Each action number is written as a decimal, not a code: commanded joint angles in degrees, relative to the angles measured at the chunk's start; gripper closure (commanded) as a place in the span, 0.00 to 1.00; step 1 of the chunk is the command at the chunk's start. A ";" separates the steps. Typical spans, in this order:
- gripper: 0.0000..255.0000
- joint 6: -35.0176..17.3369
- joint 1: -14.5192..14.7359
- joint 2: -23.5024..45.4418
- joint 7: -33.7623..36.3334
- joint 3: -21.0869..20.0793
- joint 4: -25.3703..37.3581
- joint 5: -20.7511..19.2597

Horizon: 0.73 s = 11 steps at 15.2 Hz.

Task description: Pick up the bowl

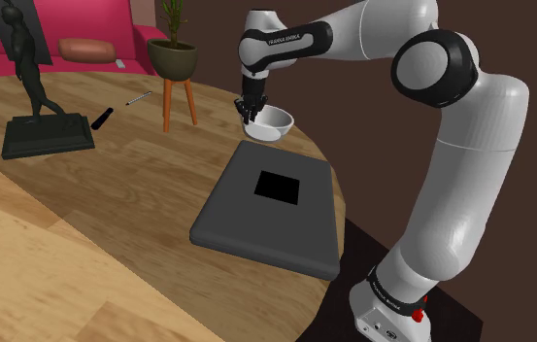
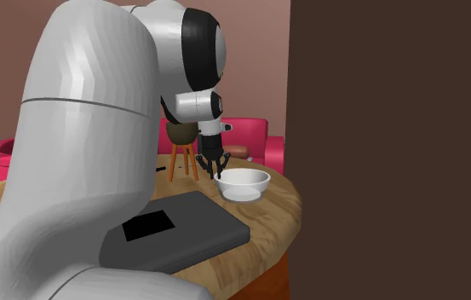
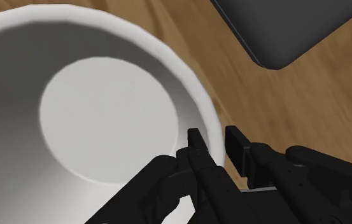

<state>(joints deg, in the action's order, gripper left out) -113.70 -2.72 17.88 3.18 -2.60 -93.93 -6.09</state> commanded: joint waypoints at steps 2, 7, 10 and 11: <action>1.00 -0.03 -0.01 0.02 -0.01 0.00 -0.02 0.00; 1.00 1.38 0.01 -0.36 -0.14 -0.02 1.02 0.08; 1.00 3.53 0.03 -0.73 -0.33 -0.05 2.80 0.17; 1.00 4.25 0.03 -0.83 -0.40 -0.05 3.43 0.20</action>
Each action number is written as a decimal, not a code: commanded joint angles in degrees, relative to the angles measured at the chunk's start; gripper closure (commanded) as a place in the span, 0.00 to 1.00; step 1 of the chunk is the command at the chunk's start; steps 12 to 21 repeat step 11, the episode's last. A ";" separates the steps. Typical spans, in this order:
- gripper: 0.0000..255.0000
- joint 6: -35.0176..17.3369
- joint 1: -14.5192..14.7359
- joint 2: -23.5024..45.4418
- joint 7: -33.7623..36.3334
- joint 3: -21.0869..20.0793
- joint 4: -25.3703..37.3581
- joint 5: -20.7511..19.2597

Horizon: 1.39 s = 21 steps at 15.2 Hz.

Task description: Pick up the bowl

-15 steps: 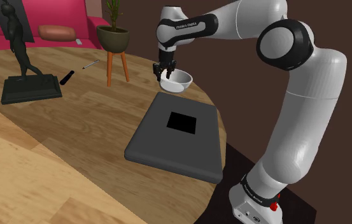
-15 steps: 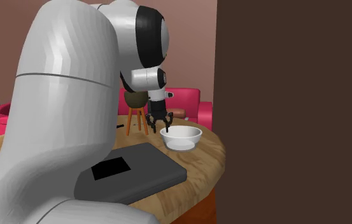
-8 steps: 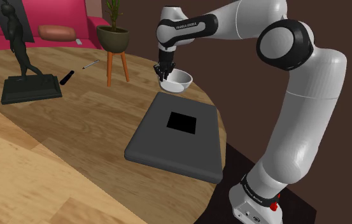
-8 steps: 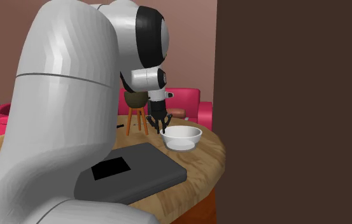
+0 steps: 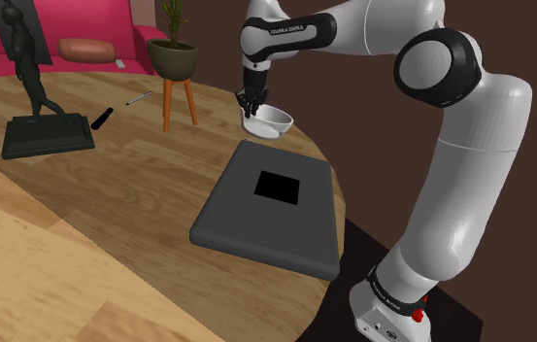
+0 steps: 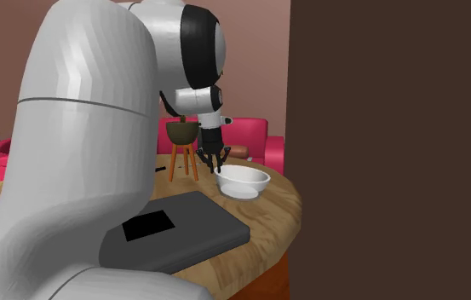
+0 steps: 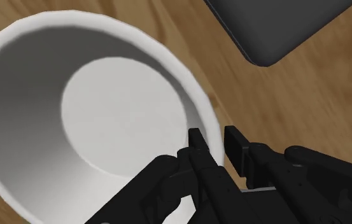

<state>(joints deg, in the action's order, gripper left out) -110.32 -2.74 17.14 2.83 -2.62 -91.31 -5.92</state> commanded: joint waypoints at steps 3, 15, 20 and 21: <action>1.00 3.07 0.07 -0.33 -0.23 -0.06 2.79 0.12; 1.00 7.75 0.15 -0.44 -0.61 -0.09 7.37 0.23; 1.00 7.75 0.15 -0.44 -0.61 -0.09 7.37 0.23; 1.00 7.75 0.15 -0.44 -0.61 -0.09 7.37 0.23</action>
